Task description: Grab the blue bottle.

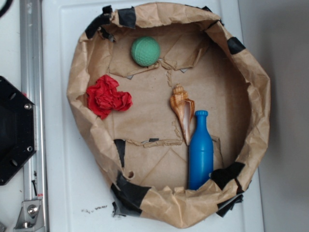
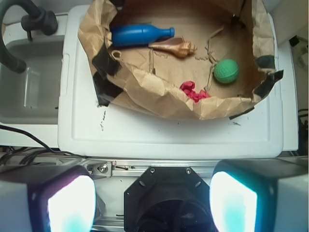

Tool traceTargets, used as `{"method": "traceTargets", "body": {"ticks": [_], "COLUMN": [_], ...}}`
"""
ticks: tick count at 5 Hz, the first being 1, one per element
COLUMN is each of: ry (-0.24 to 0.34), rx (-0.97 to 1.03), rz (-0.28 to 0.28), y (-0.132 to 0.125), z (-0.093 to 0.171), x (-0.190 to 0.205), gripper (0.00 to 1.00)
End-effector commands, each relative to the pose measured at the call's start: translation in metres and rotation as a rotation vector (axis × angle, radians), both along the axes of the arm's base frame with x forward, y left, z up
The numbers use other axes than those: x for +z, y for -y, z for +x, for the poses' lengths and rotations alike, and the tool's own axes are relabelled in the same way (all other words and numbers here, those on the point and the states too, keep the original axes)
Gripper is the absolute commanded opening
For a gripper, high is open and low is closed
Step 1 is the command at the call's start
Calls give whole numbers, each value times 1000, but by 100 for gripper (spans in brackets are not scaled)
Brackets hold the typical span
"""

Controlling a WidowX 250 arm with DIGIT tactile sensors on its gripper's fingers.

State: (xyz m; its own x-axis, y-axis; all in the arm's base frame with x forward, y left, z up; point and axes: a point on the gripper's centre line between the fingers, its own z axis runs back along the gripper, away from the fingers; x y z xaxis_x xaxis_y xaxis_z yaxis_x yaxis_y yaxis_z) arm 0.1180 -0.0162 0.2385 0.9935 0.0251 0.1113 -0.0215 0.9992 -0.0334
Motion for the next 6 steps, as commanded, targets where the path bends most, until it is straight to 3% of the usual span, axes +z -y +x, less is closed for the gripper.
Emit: {"method": "traceTargets", "body": {"ticks": [1, 3, 4, 5, 6], "ry": [175, 256, 272, 292, 292], "rx": [-335, -398, -483, -692, -895], "rz": [65, -10, 85, 159, 70], "y": [-3, -33, -44, -20, 22], "z": [82, 143, 163, 182, 191], "x": [-38, -74, -98, -134, -156], "gripper": [100, 100, 100, 100, 100]}}
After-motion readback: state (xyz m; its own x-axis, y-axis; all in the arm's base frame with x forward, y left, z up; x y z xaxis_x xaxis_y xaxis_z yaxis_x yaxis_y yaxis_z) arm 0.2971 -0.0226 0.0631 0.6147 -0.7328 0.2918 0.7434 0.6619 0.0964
